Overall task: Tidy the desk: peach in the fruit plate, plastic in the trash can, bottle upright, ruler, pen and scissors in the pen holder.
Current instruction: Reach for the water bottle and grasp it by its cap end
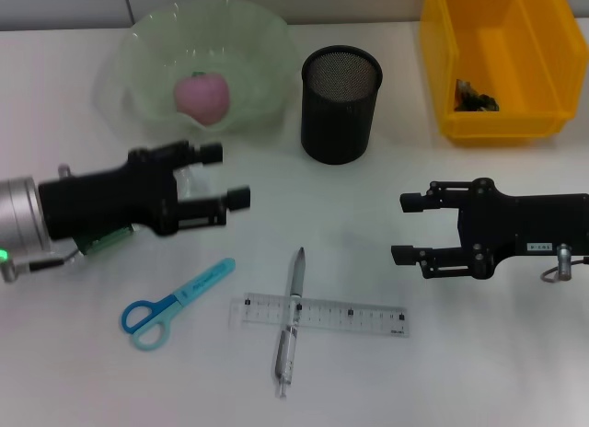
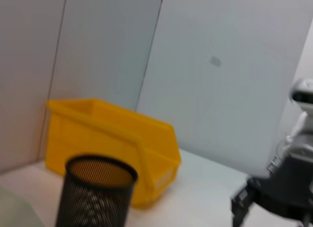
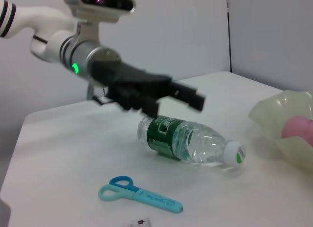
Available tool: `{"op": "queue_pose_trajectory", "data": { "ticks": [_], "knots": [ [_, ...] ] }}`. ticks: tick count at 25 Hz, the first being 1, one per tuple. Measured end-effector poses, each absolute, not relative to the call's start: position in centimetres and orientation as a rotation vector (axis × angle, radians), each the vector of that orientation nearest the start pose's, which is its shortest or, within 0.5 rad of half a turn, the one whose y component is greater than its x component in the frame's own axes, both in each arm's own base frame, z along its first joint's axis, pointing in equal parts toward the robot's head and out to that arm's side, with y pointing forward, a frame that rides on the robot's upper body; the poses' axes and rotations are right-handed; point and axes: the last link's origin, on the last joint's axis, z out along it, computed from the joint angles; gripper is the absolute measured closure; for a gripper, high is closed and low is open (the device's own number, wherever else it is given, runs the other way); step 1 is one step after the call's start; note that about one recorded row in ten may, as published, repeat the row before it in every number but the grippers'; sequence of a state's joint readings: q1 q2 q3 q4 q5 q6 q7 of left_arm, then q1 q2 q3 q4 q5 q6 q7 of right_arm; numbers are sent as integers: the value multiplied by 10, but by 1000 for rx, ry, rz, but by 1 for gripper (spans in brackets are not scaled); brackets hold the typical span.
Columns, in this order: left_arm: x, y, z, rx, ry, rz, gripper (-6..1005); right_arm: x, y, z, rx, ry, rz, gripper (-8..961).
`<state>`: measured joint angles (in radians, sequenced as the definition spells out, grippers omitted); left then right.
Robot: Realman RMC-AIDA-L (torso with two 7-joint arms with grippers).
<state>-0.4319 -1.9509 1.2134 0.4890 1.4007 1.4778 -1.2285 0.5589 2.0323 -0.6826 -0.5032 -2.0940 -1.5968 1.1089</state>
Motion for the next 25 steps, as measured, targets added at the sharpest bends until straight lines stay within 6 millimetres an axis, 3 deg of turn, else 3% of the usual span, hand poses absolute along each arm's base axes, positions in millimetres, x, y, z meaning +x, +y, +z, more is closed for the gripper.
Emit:
{"op": "queue_pose_trajectory", "data": {
  "ticks": [4, 7, 10, 11, 15, 16, 20, 22, 25],
  "knots": [
    [-254, 330, 6, -2708, -586, -841, 254, 275, 312, -16, -2878, 348, 617, 225],
    [-240, 347, 12, -2753, -618, -712, 255, 276, 312, -16, -2877, 349, 617, 225],
    [-230, 361, 17, -2787, -640, -552, 255, 277, 310, -16, -2876, 346, 615, 225],
    [-223, 371, 19, -2804, -664, -409, 256, 278, 309, -16, -2874, 342, 614, 225],
    [-214, 383, 19, -2809, -686, -228, 256, 279, 309, -16, -2873, 343, 615, 225],
    [-208, 390, 19, -2800, -691, -98, 257, 279, 308, -16, -2872, 345, 615, 225],
    [-204, 393, 18, -2794, -688, -23, 258, 280, 308, -16, -2872, 346, 615, 226],
    [-196, 399, 10, -2761, -671, 221, 258, 280, 308, -16, -2872, 346, 615, 226],
    [-194, 403, 5, -2737, -655, 344, 259, 279, 308, -16, -2873, 346, 617, 226]
  ]
}}
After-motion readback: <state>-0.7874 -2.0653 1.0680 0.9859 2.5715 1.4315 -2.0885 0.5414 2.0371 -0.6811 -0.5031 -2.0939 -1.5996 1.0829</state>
